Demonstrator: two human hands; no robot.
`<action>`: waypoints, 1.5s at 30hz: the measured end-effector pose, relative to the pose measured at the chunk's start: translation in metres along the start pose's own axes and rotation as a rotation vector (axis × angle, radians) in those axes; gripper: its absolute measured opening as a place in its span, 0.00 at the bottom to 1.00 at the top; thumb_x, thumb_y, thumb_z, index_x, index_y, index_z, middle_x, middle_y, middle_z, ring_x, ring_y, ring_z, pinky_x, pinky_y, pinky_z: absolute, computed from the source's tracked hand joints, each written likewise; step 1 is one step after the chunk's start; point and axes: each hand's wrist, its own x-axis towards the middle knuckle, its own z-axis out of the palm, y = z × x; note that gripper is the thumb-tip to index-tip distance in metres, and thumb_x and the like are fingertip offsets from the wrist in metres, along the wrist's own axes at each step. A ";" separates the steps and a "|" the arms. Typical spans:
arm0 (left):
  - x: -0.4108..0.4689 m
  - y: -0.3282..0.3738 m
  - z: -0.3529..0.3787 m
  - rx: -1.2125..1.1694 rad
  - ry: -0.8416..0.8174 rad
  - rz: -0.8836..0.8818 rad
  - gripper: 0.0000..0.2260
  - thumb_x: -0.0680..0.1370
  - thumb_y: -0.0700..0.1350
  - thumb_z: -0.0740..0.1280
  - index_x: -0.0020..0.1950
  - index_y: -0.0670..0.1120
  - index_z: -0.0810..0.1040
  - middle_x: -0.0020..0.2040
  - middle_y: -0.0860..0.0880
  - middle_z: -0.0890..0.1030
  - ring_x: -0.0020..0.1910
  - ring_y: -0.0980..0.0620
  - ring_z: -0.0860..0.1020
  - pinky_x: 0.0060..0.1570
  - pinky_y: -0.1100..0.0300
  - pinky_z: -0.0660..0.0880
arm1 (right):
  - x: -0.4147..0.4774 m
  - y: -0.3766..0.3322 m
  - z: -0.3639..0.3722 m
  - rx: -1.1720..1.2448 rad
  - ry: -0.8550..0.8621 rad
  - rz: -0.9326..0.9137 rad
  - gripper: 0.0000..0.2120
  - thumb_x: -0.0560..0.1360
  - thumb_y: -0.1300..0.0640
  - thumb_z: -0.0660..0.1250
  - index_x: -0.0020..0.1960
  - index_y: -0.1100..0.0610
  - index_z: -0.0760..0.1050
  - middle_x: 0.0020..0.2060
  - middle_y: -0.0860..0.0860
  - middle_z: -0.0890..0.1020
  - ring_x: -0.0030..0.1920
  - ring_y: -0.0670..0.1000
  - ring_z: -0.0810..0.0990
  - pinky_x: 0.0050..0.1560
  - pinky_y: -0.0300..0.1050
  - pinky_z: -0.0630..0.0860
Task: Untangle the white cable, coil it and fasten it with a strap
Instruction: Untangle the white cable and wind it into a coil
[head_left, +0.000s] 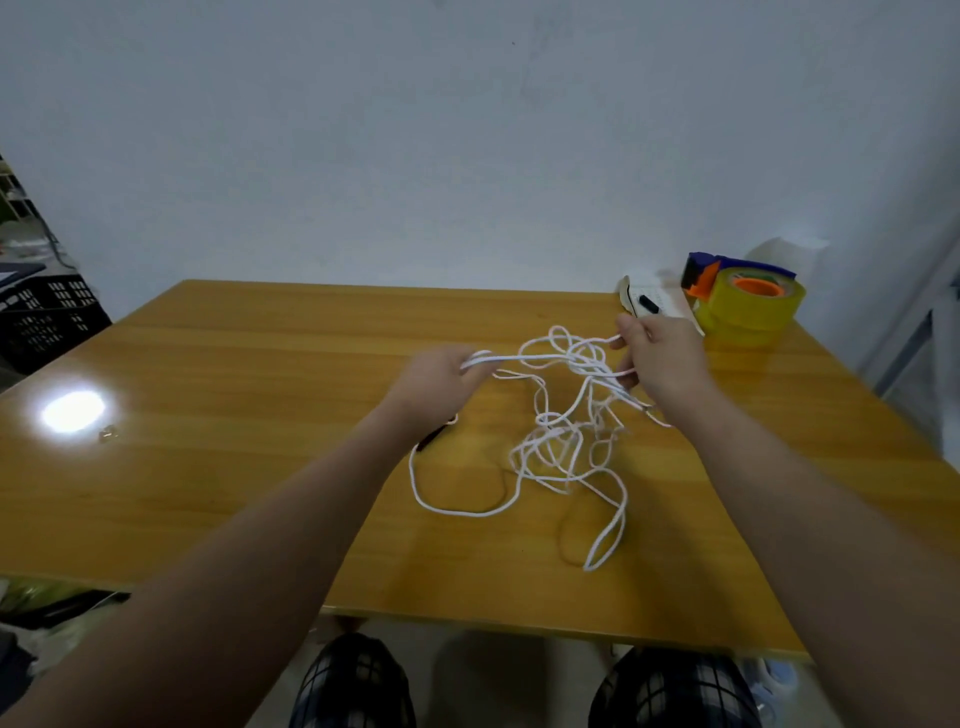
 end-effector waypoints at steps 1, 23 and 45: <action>-0.001 -0.004 0.001 -0.087 0.015 -0.033 0.17 0.80 0.50 0.62 0.33 0.48 0.67 0.28 0.52 0.66 0.31 0.53 0.67 0.33 0.57 0.60 | 0.001 0.002 0.001 -0.012 0.019 0.040 0.18 0.81 0.52 0.57 0.43 0.63 0.77 0.26 0.53 0.77 0.21 0.46 0.75 0.27 0.40 0.71; 0.003 0.037 -0.010 -1.445 -0.394 -0.344 0.23 0.81 0.55 0.54 0.27 0.49 0.61 0.19 0.55 0.57 0.18 0.59 0.49 0.15 0.70 0.48 | -0.025 -0.034 0.023 0.192 -0.596 -0.267 0.13 0.77 0.52 0.64 0.48 0.62 0.78 0.41 0.61 0.81 0.43 0.54 0.76 0.53 0.54 0.73; 0.005 0.028 0.000 -1.145 -0.064 -0.387 0.19 0.78 0.52 0.66 0.31 0.50 0.63 0.22 0.55 0.56 0.19 0.58 0.54 0.19 0.65 0.51 | -0.022 -0.025 0.019 -0.037 -0.521 -0.379 0.10 0.77 0.51 0.64 0.49 0.58 0.78 0.37 0.53 0.80 0.35 0.44 0.77 0.38 0.39 0.74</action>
